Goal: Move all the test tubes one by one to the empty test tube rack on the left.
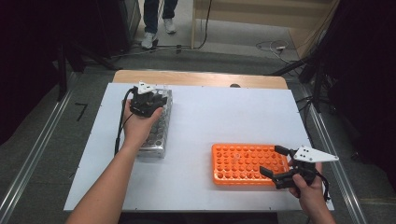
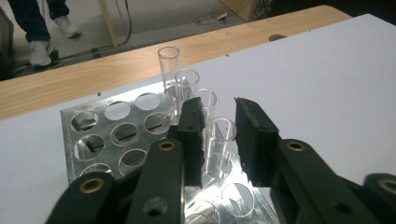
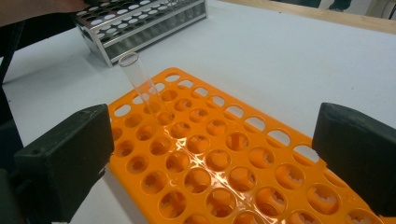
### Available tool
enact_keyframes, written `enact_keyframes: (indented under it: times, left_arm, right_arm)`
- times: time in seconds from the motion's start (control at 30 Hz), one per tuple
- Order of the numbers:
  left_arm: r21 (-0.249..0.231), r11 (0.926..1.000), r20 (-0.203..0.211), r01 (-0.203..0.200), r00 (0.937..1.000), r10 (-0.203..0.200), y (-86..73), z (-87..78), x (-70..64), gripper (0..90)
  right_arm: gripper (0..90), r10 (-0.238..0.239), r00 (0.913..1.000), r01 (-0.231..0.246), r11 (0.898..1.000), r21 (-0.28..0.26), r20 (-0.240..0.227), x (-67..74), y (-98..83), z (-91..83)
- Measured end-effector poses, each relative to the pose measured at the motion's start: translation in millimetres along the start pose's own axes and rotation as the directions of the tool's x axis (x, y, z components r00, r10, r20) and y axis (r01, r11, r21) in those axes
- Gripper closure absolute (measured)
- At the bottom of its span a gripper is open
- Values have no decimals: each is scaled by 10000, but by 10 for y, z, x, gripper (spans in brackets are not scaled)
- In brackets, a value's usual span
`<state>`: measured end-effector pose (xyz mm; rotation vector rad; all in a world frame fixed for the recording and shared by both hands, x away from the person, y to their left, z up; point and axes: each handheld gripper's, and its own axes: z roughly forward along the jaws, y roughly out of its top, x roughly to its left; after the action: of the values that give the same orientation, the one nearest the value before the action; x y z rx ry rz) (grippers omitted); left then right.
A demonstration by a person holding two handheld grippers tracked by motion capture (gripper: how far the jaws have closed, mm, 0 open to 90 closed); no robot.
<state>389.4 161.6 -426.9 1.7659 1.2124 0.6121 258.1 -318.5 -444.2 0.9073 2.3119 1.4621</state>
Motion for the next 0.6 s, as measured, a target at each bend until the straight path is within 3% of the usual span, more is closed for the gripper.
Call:
enact_keyframes:
  times: [0.1, 0.27, 0.33, 0.47, 0.6]
  left_arm:
    - [-283, 9994, 22, 179, 9998, -178, 14, -46, -10, 518]
    - [-488, 9975, 313, 518, 9982, -503, 20, -158, -15, 182]
    - [-551, 9968, 453, 576, 9975, -551, 8, -215, -15, 100]
    - [-804, 9947, 701, 647, 9958, -591, -33, -353, -24, 18]
    - [-1038, 9922, 841, 687, 9946, -601, -82, -500, -45, 0]
  right_arm:
    - [0, 13, 10000, -13, 10000, 16, -8, 3, 0, 4]
    - [0, -15, 10000, 15, 10000, 17, -52, 12, 2, 13]
    - [0, -11, 10000, 11, 10000, -1, -56, 19, 7, 16]
    - [0, 25, 9999, -25, 10000, -25, -118, 31, 21, 29]
    - [0, 3, 9998, -4, 10000, -52, -178, 51, 37, 48]
